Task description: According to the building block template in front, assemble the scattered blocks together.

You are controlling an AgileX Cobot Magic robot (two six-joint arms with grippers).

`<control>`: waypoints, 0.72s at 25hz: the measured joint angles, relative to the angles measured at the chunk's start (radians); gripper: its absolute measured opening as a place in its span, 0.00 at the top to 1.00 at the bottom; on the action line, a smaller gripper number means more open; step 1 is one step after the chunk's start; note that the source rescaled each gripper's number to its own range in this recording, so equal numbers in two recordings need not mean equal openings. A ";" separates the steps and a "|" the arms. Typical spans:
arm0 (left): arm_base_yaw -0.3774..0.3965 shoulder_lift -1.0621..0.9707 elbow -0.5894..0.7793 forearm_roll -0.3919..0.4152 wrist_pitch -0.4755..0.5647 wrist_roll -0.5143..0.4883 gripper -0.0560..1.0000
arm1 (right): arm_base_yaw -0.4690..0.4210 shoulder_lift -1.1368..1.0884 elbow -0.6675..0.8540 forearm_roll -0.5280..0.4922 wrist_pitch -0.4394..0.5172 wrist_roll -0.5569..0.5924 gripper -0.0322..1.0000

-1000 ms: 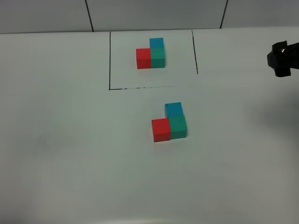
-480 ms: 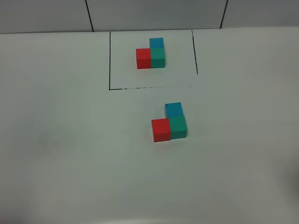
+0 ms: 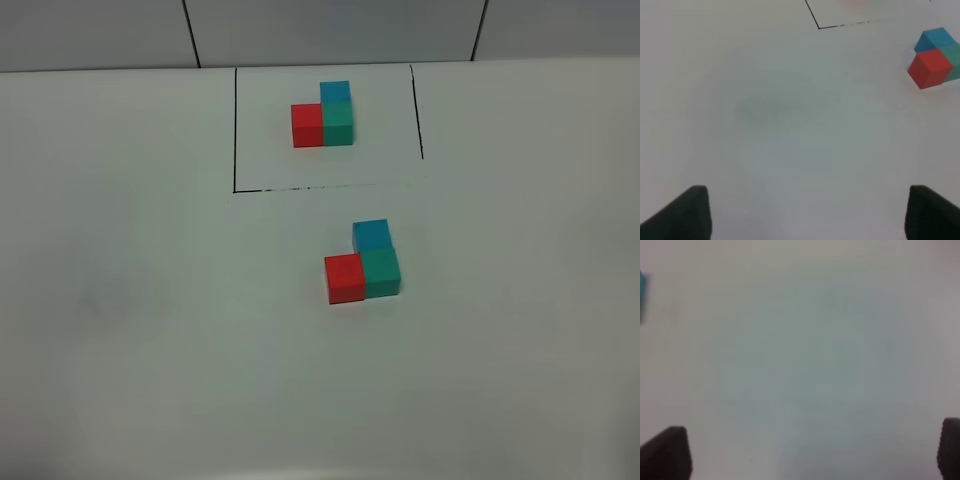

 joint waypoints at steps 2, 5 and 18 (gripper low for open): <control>0.000 0.000 0.000 0.000 0.000 0.000 0.10 | 0.000 -0.059 0.008 0.006 0.017 0.000 0.00; 0.000 0.000 0.000 0.000 0.000 0.000 0.10 | 0.000 -0.138 0.022 0.010 0.046 0.001 0.00; 0.000 0.000 0.000 0.000 0.000 0.000 0.10 | 0.000 -0.214 0.023 0.011 0.051 0.001 0.07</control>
